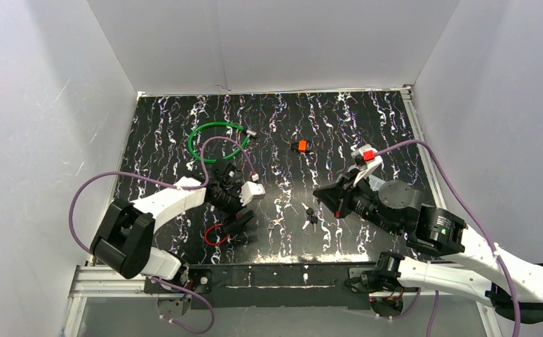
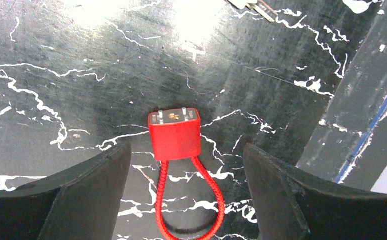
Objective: Unlock with the key
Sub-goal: Pick up the lock from the center of the board.
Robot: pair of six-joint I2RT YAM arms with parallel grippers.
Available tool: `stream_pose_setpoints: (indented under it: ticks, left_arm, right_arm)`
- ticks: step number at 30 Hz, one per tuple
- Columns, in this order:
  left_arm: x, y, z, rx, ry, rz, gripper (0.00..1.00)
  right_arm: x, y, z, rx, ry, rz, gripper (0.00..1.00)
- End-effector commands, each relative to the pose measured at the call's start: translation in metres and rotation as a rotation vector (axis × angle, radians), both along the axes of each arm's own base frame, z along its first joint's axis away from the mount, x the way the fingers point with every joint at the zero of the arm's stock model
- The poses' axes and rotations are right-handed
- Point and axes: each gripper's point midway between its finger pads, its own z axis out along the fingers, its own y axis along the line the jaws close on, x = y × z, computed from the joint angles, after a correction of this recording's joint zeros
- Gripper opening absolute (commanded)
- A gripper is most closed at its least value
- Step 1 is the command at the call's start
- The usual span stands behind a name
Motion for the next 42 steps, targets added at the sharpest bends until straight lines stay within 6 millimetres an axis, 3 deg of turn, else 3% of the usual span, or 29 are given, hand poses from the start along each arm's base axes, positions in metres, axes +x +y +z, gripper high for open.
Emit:
stream_pose_setpoints:
  ticks: [1,7,12,14,18,21,23,28,33,36,42]
  left_arm:
    - [0.002,-0.004,-0.007,-0.018,-0.022,-0.027,0.80]
    - [-0.001,-0.006,-0.016,0.015,-0.048,-0.086,0.69]
    - [-0.013,-0.001,-0.032,0.055,-0.085,-0.198,0.37]
    - [-0.017,0.003,-0.035,0.070,-0.084,-0.210,0.33]
    - [-0.023,0.007,-0.030,0.068,-0.099,-0.219,0.27]
    - [-0.024,0.004,-0.017,0.029,-0.142,-0.235,0.08]
    - [-0.021,-0.007,0.010,-0.061,-0.211,-0.251,0.00]
    - [-0.021,-0.039,0.125,-0.349,-0.474,-0.367,0.00]
    - [-0.037,-0.050,0.227,-0.560,-0.803,-0.559,0.00]
    - [-0.049,-0.049,0.263,-0.624,-0.925,-0.635,0.00]
    - [-0.083,-0.044,0.295,-0.738,-1.111,-0.825,0.00]
  right_arm:
    - [0.003,0.000,0.015,0.053,-0.025,-0.013,0.01]
    - [0.004,-0.001,0.017,0.054,-0.032,-0.020,0.01]
    - [0.005,-0.003,0.018,0.053,-0.035,-0.028,0.01]
    - [0.005,-0.004,0.018,0.053,-0.036,-0.031,0.01]
    - [0.005,-0.009,0.018,0.056,-0.038,-0.041,0.01]
    - [0.005,-0.012,0.019,0.057,-0.045,-0.048,0.01]
    - [0.005,-0.013,0.020,0.055,-0.046,-0.048,0.01]
    - [-0.002,-0.012,0.023,0.070,-0.038,-0.011,0.01]
    - [-0.017,0.002,0.037,0.102,-0.036,0.101,0.01]
    - [-0.032,0.018,0.045,0.097,-0.027,0.215,0.01]
    - [-0.053,0.042,0.061,0.088,-0.023,0.388,0.01]
